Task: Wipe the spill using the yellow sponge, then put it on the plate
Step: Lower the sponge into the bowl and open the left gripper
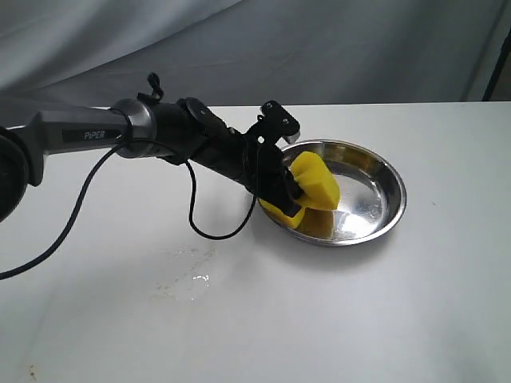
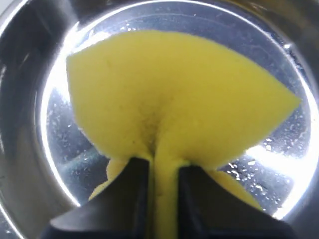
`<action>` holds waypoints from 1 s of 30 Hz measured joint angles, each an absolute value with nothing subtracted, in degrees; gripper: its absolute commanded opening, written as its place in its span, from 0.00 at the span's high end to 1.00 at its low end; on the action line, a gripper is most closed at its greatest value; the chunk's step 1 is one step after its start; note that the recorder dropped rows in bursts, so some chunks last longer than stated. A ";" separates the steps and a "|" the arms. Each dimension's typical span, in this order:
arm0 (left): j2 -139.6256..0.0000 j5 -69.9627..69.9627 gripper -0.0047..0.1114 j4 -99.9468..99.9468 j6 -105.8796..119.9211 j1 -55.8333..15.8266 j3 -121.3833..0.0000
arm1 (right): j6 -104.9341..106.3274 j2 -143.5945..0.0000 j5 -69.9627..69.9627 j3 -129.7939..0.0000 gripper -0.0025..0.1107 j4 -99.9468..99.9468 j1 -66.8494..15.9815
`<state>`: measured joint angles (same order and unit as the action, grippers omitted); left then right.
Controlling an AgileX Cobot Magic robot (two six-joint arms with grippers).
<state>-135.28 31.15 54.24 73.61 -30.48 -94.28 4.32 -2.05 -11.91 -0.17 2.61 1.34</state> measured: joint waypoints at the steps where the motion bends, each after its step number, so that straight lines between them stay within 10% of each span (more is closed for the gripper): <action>1: -135.07 31.54 0.96 50.66 70.16 -30.48 -94.28 | 4.32 -2.05 -11.91 -0.17 0.98 2.61 1.34; 12: -131.34 43.88 0.92 34.15 55.01 -23.99 -94.31 | 4.32 -2.05 -11.91 -0.17 0.98 2.61 1.34; 16: -130.66 46.90 0.72 32.89 55.01 -23.24 -94.14 | 4.32 -2.05 -11.91 -0.17 0.98 2.61 1.34; 23: -130.44 49.14 0.06 39.47 58.32 -24.27 -94.14 | 4.32 -2.05 -11.91 -0.17 0.98 2.61 1.34; 30: -126.19 55.03 0.06 41.78 55.01 -22.17 -93.55 | 4.32 -2.05 -11.91 -0.17 0.98 2.61 1.34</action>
<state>-126.19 55.03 41.78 55.01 -22.17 -93.55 4.32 -2.05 -11.91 -0.17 2.61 1.34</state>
